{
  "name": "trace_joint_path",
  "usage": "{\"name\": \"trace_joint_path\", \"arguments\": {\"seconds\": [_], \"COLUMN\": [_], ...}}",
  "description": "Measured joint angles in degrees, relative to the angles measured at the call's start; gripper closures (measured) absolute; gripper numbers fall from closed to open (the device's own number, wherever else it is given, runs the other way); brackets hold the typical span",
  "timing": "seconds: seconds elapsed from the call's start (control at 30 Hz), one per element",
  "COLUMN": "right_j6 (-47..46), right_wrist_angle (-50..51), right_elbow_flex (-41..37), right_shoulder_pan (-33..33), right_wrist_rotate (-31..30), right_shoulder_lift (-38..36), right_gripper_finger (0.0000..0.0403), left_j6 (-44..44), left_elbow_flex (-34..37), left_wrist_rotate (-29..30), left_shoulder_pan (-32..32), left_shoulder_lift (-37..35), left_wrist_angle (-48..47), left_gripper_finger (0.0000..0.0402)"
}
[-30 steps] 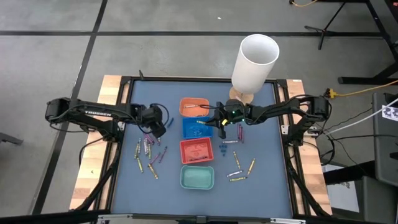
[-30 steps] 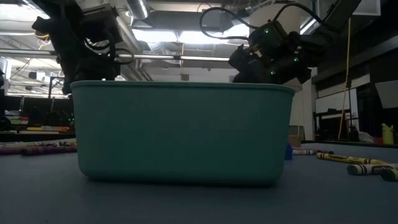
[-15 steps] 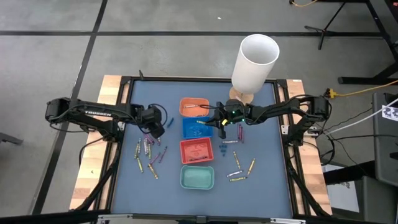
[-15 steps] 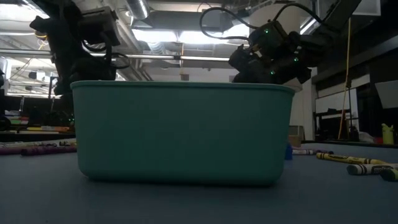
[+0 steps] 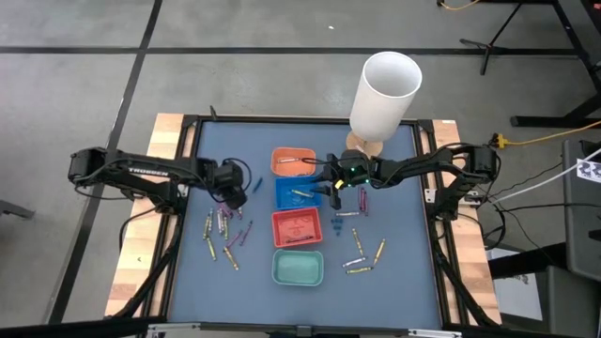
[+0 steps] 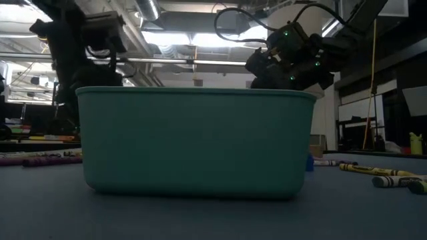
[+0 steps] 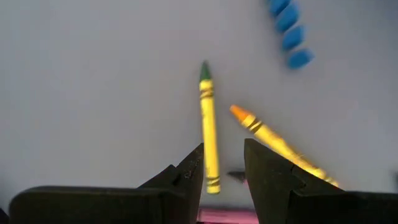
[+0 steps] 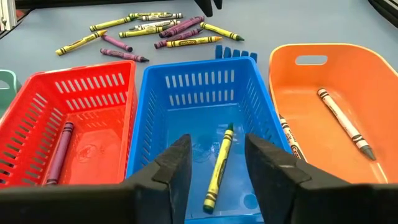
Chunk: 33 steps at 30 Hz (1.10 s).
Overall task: Sort crayons
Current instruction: Put the green crayon into the blue bin
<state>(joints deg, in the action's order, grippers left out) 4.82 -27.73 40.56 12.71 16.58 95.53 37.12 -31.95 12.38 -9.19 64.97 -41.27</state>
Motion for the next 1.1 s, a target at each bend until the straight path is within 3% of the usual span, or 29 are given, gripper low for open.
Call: {"name": "trace_joint_path", "arguments": {"seconds": [0.3,0.7,1.1], "right_j6": [-0.01,-0.48,-4.62], "right_wrist_angle": [0.0,-0.18,-1.89], "right_elbow_flex": [0.0,0.0,-0.02], "right_shoulder_pan": [0.0,0.0,0.0], "right_wrist_rotate": [0.0,1.46,6.58], "right_shoulder_lift": [0.0,-0.21,-2.15], "right_gripper_finger": [0.0253,0.0253,0.0253], "left_j6": [0.0,0.27,0.33], "left_elbow_flex": [7.0,10.66,10.74], "left_wrist_rotate": [-0.1,-0.06,-0.49], "left_shoulder_pan": [0.02,0.04,0.04], "left_shoulder_lift": [0.04,-0.13,-0.07], "left_wrist_angle": [6.53,12.02,12.22], "left_gripper_finger": [0.0302,0.0303,0.0374]}}
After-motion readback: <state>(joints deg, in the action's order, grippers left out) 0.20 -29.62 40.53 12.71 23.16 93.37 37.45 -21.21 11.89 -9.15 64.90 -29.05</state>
